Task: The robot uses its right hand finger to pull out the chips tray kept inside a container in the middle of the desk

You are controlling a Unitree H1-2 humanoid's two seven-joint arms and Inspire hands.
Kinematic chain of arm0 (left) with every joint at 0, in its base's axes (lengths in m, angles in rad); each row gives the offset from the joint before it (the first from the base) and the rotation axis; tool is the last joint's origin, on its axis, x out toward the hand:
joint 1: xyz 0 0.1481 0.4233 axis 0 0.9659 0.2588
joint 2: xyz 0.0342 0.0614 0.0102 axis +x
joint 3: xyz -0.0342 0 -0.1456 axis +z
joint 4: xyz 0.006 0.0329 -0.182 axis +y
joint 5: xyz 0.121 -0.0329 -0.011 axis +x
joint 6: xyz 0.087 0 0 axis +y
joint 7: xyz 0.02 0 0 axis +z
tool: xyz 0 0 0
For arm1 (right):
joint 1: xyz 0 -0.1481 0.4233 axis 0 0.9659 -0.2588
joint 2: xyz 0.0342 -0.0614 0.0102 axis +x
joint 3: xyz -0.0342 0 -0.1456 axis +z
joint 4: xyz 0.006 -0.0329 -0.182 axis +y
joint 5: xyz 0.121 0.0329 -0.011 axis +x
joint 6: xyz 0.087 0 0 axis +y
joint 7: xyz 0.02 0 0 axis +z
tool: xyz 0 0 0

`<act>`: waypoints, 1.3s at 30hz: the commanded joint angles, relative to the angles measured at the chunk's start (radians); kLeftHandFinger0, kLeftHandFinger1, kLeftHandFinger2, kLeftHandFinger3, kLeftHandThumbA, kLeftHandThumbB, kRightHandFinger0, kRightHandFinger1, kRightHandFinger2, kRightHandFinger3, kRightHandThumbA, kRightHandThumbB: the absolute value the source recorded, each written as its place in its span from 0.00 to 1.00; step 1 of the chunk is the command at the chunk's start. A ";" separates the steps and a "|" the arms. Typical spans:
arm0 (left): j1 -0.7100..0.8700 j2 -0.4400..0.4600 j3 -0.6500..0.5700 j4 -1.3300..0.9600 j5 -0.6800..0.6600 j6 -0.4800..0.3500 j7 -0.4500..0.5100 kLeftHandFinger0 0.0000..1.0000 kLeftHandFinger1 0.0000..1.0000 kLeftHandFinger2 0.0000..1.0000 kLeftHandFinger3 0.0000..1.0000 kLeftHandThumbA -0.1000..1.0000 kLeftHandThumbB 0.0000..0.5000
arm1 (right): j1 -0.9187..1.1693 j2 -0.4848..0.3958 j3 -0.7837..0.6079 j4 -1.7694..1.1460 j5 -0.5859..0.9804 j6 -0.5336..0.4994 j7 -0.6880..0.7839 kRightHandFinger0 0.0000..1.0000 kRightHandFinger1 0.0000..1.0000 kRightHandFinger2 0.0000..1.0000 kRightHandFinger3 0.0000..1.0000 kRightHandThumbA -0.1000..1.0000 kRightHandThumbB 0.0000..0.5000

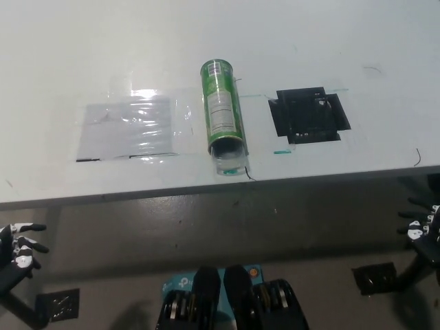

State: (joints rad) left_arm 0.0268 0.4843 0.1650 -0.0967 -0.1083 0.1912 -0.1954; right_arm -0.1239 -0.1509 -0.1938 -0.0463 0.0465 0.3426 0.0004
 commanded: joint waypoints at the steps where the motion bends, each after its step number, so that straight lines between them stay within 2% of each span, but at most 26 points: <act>1: -0.010 0.015 0.013 -0.025 -0.014 0.002 -0.014 0.32 0.35 0.44 0.62 0.13 0.00 | -0.038 -0.016 -0.005 -0.096 0.031 0.039 0.012 0.32 0.46 0.59 0.81 0.11 0.13; 3: -0.009 0.017 0.012 -0.025 -0.009 0.002 -0.015 0.32 0.35 0.45 0.63 0.13 0.00 | -0.057 -0.021 -0.002 -0.116 0.027 0.051 0.010 0.28 0.43 0.57 0.78 0.11 0.15; 4: -0.009 0.018 0.013 -0.020 -0.012 -0.005 -0.019 0.32 0.35 0.45 0.63 0.13 0.00 | -0.106 -0.043 0.007 -0.123 0.022 0.049 0.023 0.33 0.46 0.57 0.78 0.12 0.17; 5: -0.009 0.016 0.014 -0.016 -0.016 -0.009 -0.020 0.32 0.35 0.45 0.63 0.12 0.00 | -0.130 -0.053 0.009 -0.125 0.026 0.051 0.031 0.33 0.46 0.57 0.78 0.12 0.17; 6: -0.007 0.014 0.016 -0.023 -0.017 0.005 -0.017 0.33 0.35 0.45 0.63 0.12 0.00 | -0.160 -0.061 0.010 -0.133 0.026 0.075 0.030 0.30 0.43 0.56 0.77 0.16 0.23; 9: -0.009 0.017 0.011 -0.015 -0.008 -0.009 -0.019 0.32 0.35 0.44 0.64 0.12 0.00 | -0.258 -0.077 0.015 -0.133 0.048 0.054 0.048 0.23 0.37 0.52 0.75 0.12 0.24; 10: -0.008 0.014 0.009 -0.014 -0.007 -0.008 -0.019 0.32 0.35 0.44 0.63 0.12 0.00 | -0.287 -0.085 0.025 -0.140 0.038 0.067 0.048 0.20 0.35 0.51 0.75 0.15 0.27; 13: -0.007 0.012 0.012 -0.022 -0.009 0.010 -0.015 0.32 0.35 0.45 0.63 0.12 0.00 | -0.371 -0.104 0.064 -0.123 0.024 0.049 0.068 0.25 0.41 0.53 0.76 0.19 0.27; 14: -0.007 0.009 0.011 -0.020 -0.010 0.008 -0.016 0.33 0.36 0.45 0.63 0.11 0.00 | -0.400 -0.110 0.083 -0.110 0.015 0.038 0.076 0.24 0.38 0.53 0.77 0.20 0.30; 16: -0.006 0.009 0.012 -0.022 -0.011 0.009 -0.016 0.33 0.35 0.44 0.64 0.09 0.00 | -0.428 -0.109 0.108 -0.101 -0.001 0.040 0.078 0.15 0.27 0.49 0.75 0.20 0.34; 17: -0.006 0.007 0.014 -0.024 -0.016 0.018 -0.017 0.32 0.35 0.44 0.64 0.09 0.00 | -0.456 -0.108 0.141 -0.084 -0.011 0.024 0.088 0.06 0.19 0.45 0.74 0.18 0.33; 18: -0.006 0.005 0.016 -0.024 -0.017 0.021 -0.016 0.32 0.35 0.44 0.64 0.09 0.00 | -0.469 -0.101 0.153 -0.073 -0.004 0.018 0.095 0.00 0.11 0.47 0.72 0.12 0.35; 19: -0.008 0.004 0.018 -0.020 -0.025 0.018 -0.019 0.32 0.35 0.44 0.63 0.09 0.00 | -0.479 -0.102 0.178 -0.060 -0.022 0.000 0.099 0.00 0.09 0.47 0.71 0.09 0.37; 20: -0.006 0.003 0.019 -0.022 -0.027 0.014 -0.021 0.32 0.34 0.43 0.62 0.10 0.00 | -0.483 -0.102 0.198 -0.046 -0.027 -0.013 0.108 0.00 0.03 0.38 0.70 0.05 0.41; 21: -0.006 0.003 0.020 -0.022 -0.027 0.014 -0.021 0.32 0.34 0.43 0.62 0.10 0.00 | -0.483 -0.105 0.202 -0.045 -0.024 -0.014 0.105 0.00 0.02 0.37 0.70 0.05 0.41; 22: -0.006 0.006 0.016 -0.018 -0.019 0.006 -0.022 0.32 0.34 0.43 0.62 0.11 0.00 | -0.497 -0.106 0.243 -0.026 -0.050 -0.014 0.117 0.03 0.10 0.47 0.72 0.00 0.44; 23: -0.006 0.007 0.015 -0.022 -0.014 0.011 -0.021 0.32 0.34 0.43 0.62 0.11 0.00 | -0.506 -0.101 0.265 -0.003 -0.063 -0.024 0.115 0.14 0.19 0.51 0.71 0.00 0.53; 24: -0.006 0.007 0.015 -0.022 -0.014 0.011 -0.021 0.32 0.34 0.43 0.62 0.11 0.00 | -0.506 -0.103 0.268 -0.001 -0.061 -0.026 0.112 0.14 0.19 0.51 0.70 0.00 0.53; 25: -0.004 0.008 0.014 -0.028 -0.009 0.018 -0.020 0.32 0.35 0.44 0.62 0.12 0.00 | -0.525 -0.116 0.338 0.041 -0.128 -0.060 0.127 0.18 0.25 0.64 0.74 0.00 0.66; 26: -0.004 0.008 0.014 -0.029 -0.008 0.017 -0.020 0.32 0.35 0.44 0.62 0.12 0.00 | -0.531 -0.121 0.358 0.052 -0.144 -0.070 0.127 0.18 0.25 0.67 0.75 0.00 0.69; 27: -0.004 0.007 0.015 -0.030 -0.009 0.017 -0.019 0.32 0.35 0.44 0.62 0.12 0.00 | -0.537 -0.122 0.378 0.079 -0.153 -0.106 0.129 0.21 0.20 0.69 0.76 0.00 0.70; 28: -0.004 0.006 0.016 -0.027 -0.012 0.016 -0.020 0.32 0.35 0.44 0.62 0.12 0.00 | -0.542 -0.122 0.391 0.092 -0.156 -0.112 0.131 0.20 0.10 0.70 0.76 0.00 0.67; 30: -0.004 0.005 0.018 -0.028 -0.016 0.017 -0.023 0.31 0.34 0.44 0.62 0.12 0.00 | -0.557 -0.133 0.439 0.103 -0.195 -0.100 0.143 0.21 0.07 0.77 0.79 0.00 0.58; 31: -0.004 0.005 0.018 -0.029 -0.016 0.021 -0.023 0.31 0.34 0.44 0.62 0.12 0.00 | -0.564 -0.137 0.456 0.100 -0.207 -0.097 0.150 0.26 0.07 0.81 0.82 0.00 0.54; 36: -0.008 0.009 0.022 -0.022 -0.020 0.013 -0.027 0.31 0.34 0.44 0.61 0.12 0.00 | -0.592 -0.131 0.502 0.121 -0.224 -0.115 0.170 0.16 0.03 0.84 0.80 0.00 0.50; 39: -0.009 0.015 0.024 -0.029 -0.016 0.019 -0.028 0.30 0.34 0.44 0.62 0.13 0.00 | -0.610 -0.125 0.519 0.165 -0.240 -0.171 0.173 0.03 0.01 0.83 0.79 0.00 0.54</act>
State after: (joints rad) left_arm 0.0275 0.4732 0.1697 -0.0972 -0.1103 0.2130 -0.2128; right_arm -0.6670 -0.2661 0.3107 0.1005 -0.1372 0.2745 0.1458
